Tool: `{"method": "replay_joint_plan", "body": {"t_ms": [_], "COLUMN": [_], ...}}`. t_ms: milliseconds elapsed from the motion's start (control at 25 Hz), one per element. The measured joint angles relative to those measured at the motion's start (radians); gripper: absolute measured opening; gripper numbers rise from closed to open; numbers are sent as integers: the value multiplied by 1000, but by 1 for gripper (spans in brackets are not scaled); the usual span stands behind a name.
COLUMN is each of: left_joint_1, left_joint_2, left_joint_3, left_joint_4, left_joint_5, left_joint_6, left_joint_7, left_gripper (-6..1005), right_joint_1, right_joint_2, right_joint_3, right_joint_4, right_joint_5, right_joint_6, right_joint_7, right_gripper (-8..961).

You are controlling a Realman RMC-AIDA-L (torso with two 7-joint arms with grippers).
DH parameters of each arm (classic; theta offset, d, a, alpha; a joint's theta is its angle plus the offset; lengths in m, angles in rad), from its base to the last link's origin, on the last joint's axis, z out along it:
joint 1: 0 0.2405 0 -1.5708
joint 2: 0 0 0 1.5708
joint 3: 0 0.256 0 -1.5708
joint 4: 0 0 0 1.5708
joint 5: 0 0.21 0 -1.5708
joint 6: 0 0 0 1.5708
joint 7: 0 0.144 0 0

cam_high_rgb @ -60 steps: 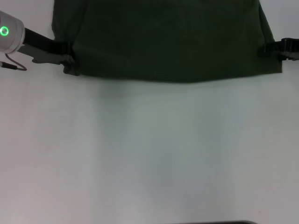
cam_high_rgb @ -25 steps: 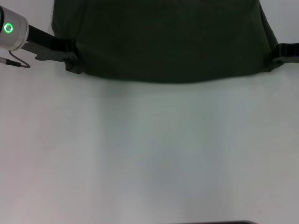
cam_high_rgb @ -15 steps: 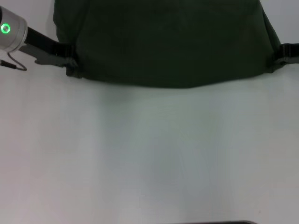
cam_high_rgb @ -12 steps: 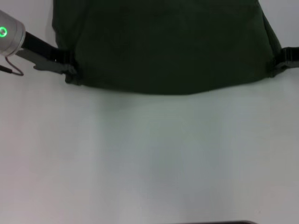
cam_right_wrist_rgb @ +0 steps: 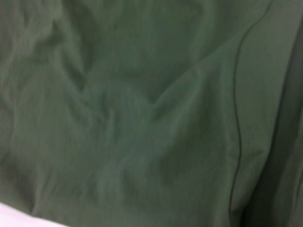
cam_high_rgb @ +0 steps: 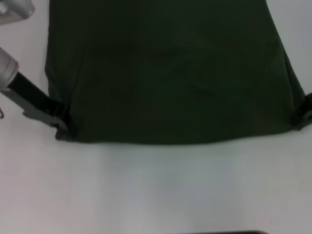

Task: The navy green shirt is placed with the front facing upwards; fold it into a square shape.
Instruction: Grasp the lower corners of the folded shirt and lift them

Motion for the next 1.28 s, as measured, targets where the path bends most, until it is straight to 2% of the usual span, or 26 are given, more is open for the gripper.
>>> {"method": "replay_joint_plan", "body": {"t_ms": [240, 640, 840, 1040, 1160, 1280], "left_joint_1": [36, 75, 88, 96, 85, 54], "left_joint_2": [-30, -49, -68, -77, -77, -71], "left_joint_3": [16, 78, 107, 110, 103, 94], "left_joint_4": [-69, -84, -86, -106, -118, -121], "left_joint_5": [50, 86, 124, 130, 126, 124], "left_joint_6": [115, 216, 249, 256, 255, 251], "left_joint_7": [7, 13, 11, 12, 24, 37], "left_gripper": [33, 33, 33, 33, 33, 33], "right_joint_1": [-31, -66, -69, -69, -58, -33], "right_joint_2": [14, 39, 60, 79, 77, 55], "right_joint_3": [-19, -54, -84, -88, -79, -74], "right_joint_4": [-50, -80, -86, -105, -113, -112], "right_joint_5": [-26, -106, -136, -157, -136, -93], "right_joint_6": [-124, -207, -249, -276, -275, -269], "right_joint_7": [-4, -38, -59, -69, -78, -82], "right_gripper": [53, 53, 53, 53, 53, 53]}}
